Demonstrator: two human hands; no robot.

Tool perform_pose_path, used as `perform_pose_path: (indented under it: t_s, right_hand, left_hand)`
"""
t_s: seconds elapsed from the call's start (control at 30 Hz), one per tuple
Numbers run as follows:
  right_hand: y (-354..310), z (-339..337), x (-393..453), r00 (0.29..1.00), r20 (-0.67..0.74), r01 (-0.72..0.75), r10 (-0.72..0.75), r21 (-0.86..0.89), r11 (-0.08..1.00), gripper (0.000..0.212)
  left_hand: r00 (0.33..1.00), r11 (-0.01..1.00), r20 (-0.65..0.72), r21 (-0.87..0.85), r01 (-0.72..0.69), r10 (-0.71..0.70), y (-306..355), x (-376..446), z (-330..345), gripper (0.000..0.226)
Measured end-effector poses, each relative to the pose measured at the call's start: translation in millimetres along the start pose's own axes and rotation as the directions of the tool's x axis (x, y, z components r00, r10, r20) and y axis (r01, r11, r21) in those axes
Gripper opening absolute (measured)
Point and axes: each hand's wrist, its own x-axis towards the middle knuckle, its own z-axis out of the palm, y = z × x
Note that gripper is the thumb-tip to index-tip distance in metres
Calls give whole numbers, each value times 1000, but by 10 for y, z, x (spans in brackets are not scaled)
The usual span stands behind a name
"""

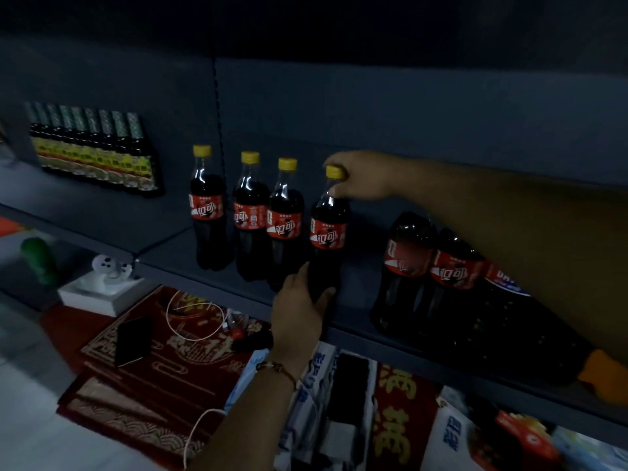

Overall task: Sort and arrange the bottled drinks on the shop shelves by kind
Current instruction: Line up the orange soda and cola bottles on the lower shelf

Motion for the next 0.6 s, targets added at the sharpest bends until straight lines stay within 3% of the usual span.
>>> perform_pose_path:
  t_s: [0.13, 0.27, 0.3, 0.37, 0.43, 0.6]
  right_hand:
    - [34, -77, -84, 998, -58, 8, -9, -17, 1000, 41]
    - [86, -168, -265, 1000, -23, 20, -20, -12, 1000, 26]
    - [124, -189, -303, 1000, -11, 11, -12, -4, 1000, 24]
    - [187, -215, -364, 1000, -7, 2, -2, 1, 1000, 23]
    - [214, -208, -385, 1000, -22, 6, -6, -8, 1000, 28]
    - [232, -143, -406, 999, -46, 17, -17, -12, 1000, 38]
  left_hand:
    - [991, 992, 126, -125, -23, 39, 35, -13, -7, 66]
    - [956, 977, 280, -213, -31, 91, 94, -104, -78, 60]
    - [970, 978, 227, -203, -41, 88, 91, -103, -127, 58]
    - [997, 989, -37, -132, -73, 69, 12, -46, -224, 54]
    - [971, 998, -239, -57, -36, 22, -76, 33, -306, 60]
    - [983, 994, -163, -74, 78, -89, -202, 139, -295, 80]
